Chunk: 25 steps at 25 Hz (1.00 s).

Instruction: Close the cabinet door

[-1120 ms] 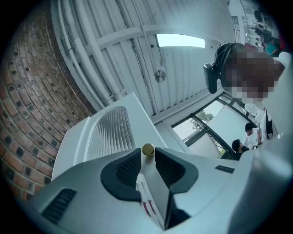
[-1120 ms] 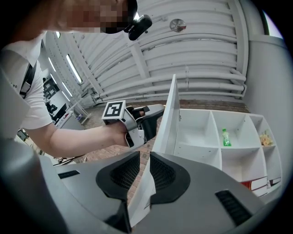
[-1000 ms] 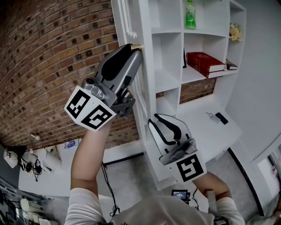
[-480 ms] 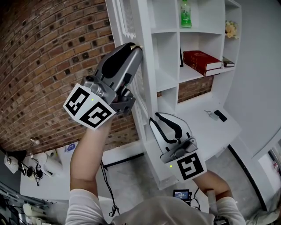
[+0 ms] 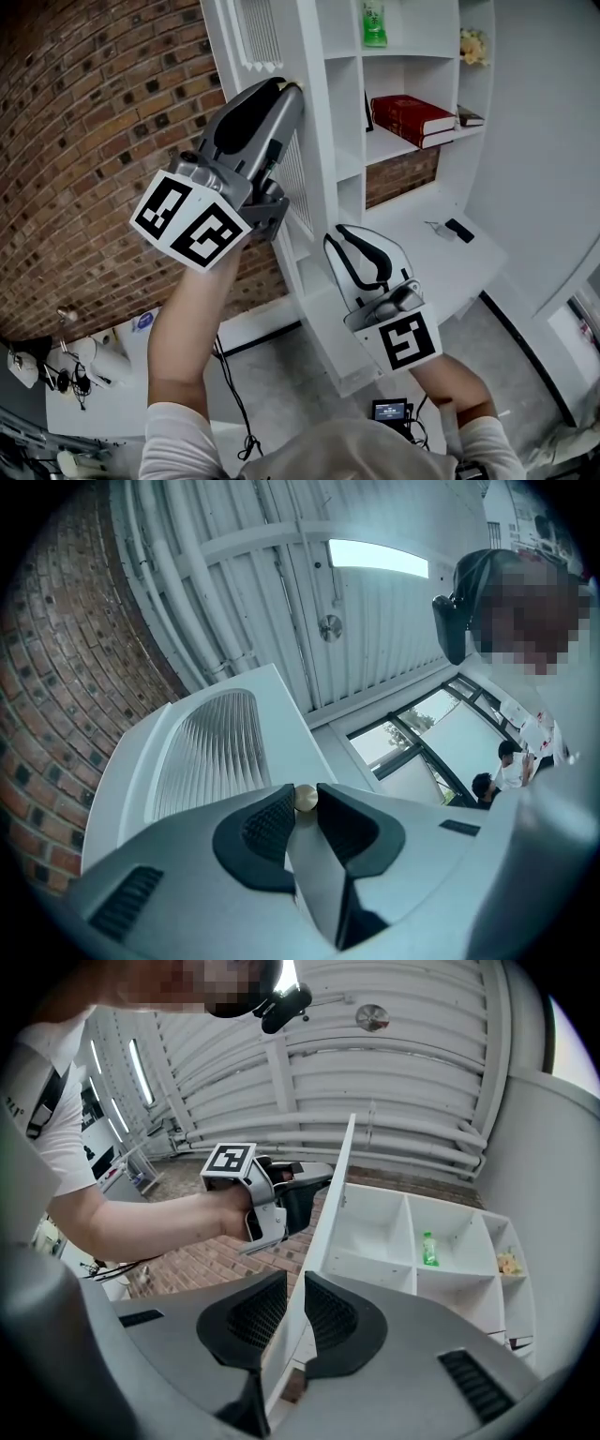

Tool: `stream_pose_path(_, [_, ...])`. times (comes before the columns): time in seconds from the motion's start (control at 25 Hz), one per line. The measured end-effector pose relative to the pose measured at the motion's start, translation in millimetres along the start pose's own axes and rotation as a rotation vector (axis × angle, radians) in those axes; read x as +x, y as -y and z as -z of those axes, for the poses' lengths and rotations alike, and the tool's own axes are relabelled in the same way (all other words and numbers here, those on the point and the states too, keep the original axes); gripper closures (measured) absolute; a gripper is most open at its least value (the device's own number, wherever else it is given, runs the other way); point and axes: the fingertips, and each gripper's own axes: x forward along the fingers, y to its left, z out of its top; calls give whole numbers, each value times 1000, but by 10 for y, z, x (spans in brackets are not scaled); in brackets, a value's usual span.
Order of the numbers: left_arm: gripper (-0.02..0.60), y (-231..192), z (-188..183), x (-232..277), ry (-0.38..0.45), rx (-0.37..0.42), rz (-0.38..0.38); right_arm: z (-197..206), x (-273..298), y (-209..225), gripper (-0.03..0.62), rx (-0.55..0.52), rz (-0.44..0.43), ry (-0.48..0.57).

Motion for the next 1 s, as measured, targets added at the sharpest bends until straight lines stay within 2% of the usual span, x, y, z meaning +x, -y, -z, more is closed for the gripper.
stream_pose_path(0.24, [500, 60, 93, 148, -11, 17, -18, 60, -53, 194, 528, 5, -3, 19])
stream_pose_path(0.64, [502, 126, 244, 396, -25, 63, -81, 170, -110, 518, 528, -4, -82, 35])
stream_pose_path(1.0, [503, 157, 420, 641, -60, 92, -119, 334, -131, 828, 528, 15, -106, 38])
